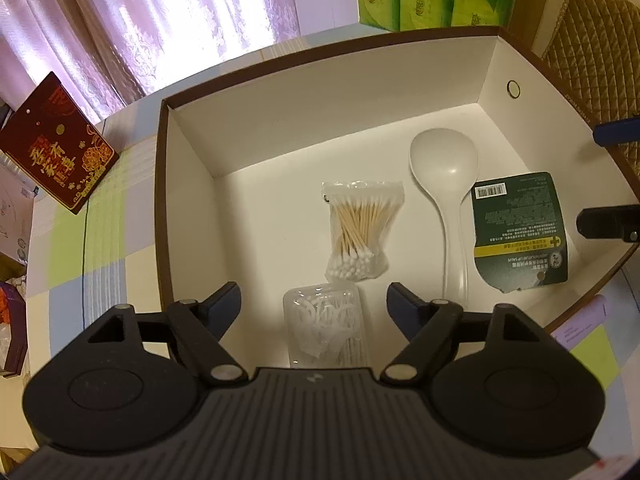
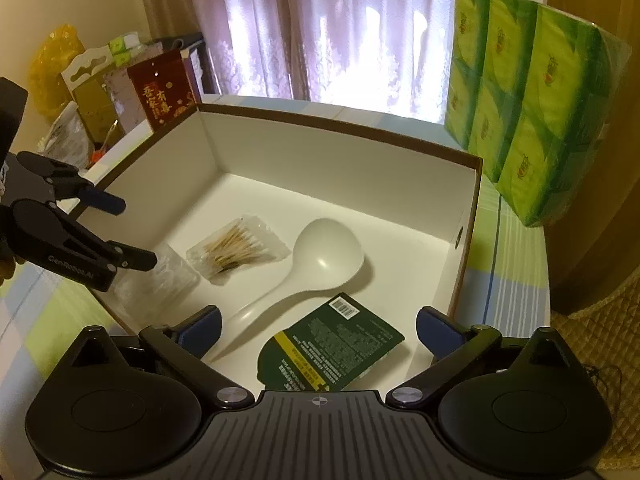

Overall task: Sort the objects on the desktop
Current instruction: 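Open both tools to release the floss box and green packet into the box, then pull both tools back from the box over the remaining table items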

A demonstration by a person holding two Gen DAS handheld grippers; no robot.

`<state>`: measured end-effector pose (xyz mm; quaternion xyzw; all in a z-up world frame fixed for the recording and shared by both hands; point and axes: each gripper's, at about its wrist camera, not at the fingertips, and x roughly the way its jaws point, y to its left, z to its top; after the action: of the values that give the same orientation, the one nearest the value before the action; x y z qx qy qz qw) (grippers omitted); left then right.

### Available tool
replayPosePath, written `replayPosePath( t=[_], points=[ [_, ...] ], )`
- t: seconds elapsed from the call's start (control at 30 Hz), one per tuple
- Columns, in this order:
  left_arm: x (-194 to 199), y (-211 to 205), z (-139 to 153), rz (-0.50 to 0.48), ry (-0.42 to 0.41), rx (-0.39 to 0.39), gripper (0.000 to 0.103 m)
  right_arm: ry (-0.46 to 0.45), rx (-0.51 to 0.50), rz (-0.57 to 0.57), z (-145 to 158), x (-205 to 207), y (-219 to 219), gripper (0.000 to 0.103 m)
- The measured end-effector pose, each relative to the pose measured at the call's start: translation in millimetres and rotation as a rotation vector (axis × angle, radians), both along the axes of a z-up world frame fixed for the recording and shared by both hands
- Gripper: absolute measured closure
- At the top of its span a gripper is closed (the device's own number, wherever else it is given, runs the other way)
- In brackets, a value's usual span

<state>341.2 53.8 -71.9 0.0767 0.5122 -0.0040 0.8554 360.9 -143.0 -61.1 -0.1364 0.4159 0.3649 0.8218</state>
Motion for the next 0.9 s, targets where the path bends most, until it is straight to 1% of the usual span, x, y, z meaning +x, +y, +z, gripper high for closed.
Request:
replayPosePath(
  t=[0.03,0.13,0.33,0.7,0.9],
  points=[
    [-1,0,1,0.0,0.0,0.001,0.021,0.001,-0.005,0.002,0,-1,0,0.002],
    [-5,0,2,0.002,-0.001,-0.002,0.02,-0.002,-0.013,0.006,-1,-3,-1,0.002],
    [-13,1,7,0.017,-0.009,-0.004,0.015,-0.007,-0.029,0.025,1,-9,-2,0.002],
    [-41,3,25,0.021,-0.043,-0.026,0.013,-0.022,-0.015,0.023,11,-23,-10,0.002],
    [-57,5,40,0.029,-0.079,-0.048,0.012,-0.036,-0.009,0.017,17,-34,-13,0.002]
  ],
)
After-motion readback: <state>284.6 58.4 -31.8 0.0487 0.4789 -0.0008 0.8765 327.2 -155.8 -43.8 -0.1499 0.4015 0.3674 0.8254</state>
